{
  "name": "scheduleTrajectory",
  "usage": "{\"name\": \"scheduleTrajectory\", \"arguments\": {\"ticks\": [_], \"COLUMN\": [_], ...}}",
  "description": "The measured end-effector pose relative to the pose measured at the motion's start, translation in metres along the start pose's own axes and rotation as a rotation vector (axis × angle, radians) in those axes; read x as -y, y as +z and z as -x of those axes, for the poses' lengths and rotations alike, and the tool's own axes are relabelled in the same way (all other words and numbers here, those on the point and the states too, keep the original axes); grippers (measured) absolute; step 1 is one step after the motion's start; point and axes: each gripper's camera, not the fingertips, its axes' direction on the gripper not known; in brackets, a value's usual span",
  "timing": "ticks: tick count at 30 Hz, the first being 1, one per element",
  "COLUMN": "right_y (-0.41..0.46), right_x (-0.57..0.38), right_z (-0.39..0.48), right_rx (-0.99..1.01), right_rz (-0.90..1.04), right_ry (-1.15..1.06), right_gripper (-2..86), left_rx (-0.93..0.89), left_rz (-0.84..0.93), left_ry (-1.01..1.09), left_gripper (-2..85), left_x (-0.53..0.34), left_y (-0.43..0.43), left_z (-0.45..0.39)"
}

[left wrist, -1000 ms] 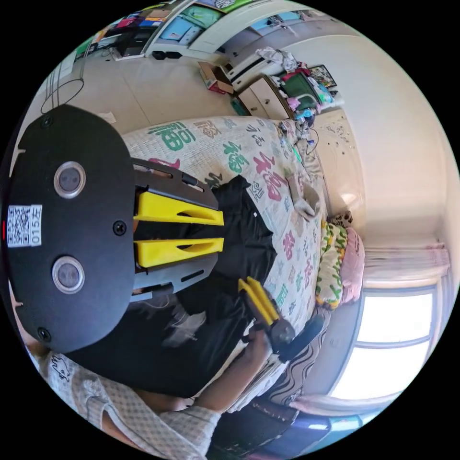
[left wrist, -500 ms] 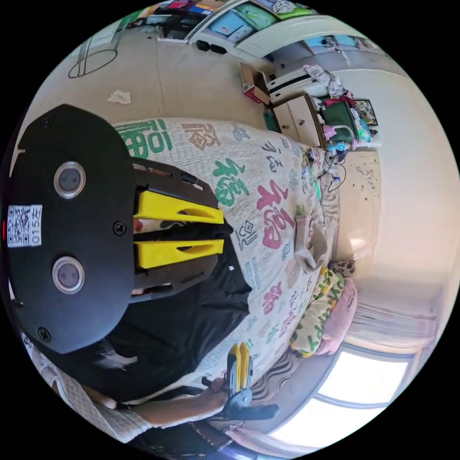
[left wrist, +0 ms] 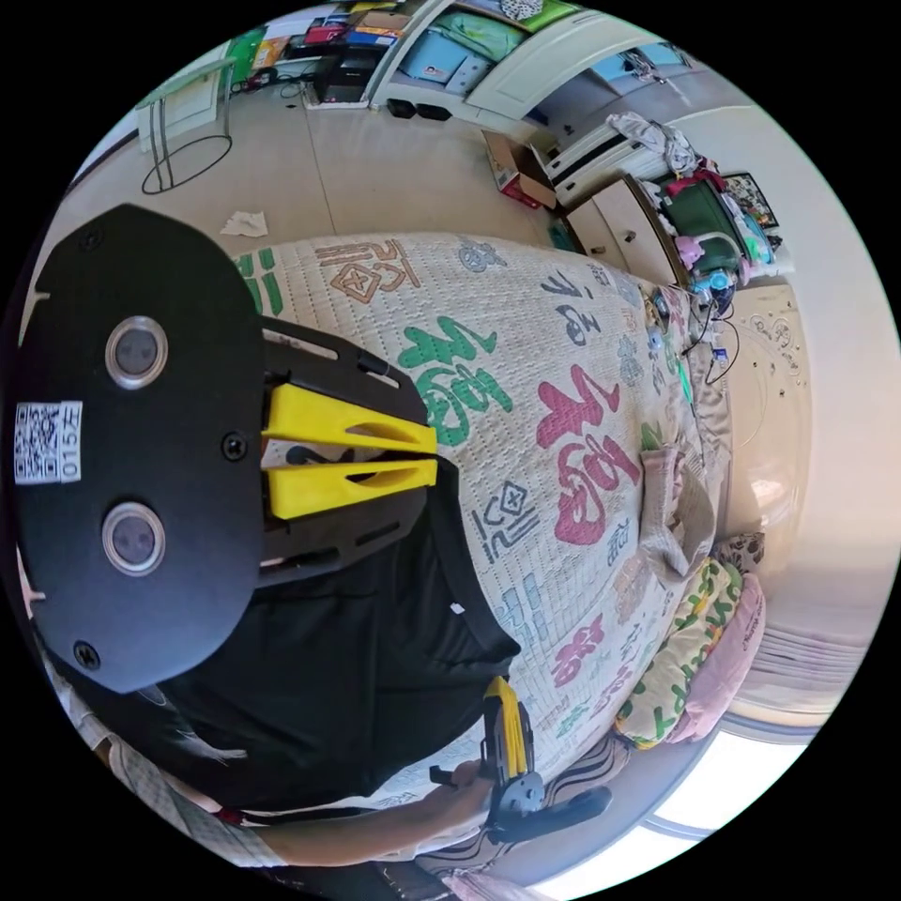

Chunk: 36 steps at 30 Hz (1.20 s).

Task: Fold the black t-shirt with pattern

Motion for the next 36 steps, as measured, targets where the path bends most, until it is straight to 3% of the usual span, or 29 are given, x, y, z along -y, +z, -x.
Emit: {"name": "scheduleTrajectory", "arguments": {"ticks": [5, 8, 15, 21, 29, 36], "right_y": [-0.008, 0.010, 0.025, -0.019, -0.124, -0.124], "right_x": [-0.032, -0.039, -0.072, -0.142, -0.345, -0.545], "right_z": [-0.008, -0.011, -0.002, -0.002, 0.087, 0.181], "right_rx": [-0.080, 0.047, 0.044, 0.076, 0.128, 0.128], "right_rz": [-0.142, -0.020, 0.002, -0.189, -0.366, -0.310], "right_ry": [0.062, 0.000, -0.055, -0.022, -0.271, -0.426], "right_gripper": [3.4, 8.1, 1.0, -0.3, -0.5, -0.5], "left_rx": [-0.005, -0.032, -0.056, -0.020, -0.104, -0.087], "left_rz": [-0.037, -0.047, -0.039, -0.174, -0.437, -0.378], "left_ry": [-0.028, -0.042, -0.056, -0.011, 0.200, 0.477], "left_gripper": [0.3, 0.3, 0.3, 0.2, 0.1, 0.1], "left_x": [-0.019, -0.032, -0.060, -0.106, -0.288, -0.497], "left_y": [0.000, 0.004, 0.012, -0.026, -0.179, -0.243], "left_z": [0.007, 0.011, 0.018, 0.008, -0.045, -0.134]}}
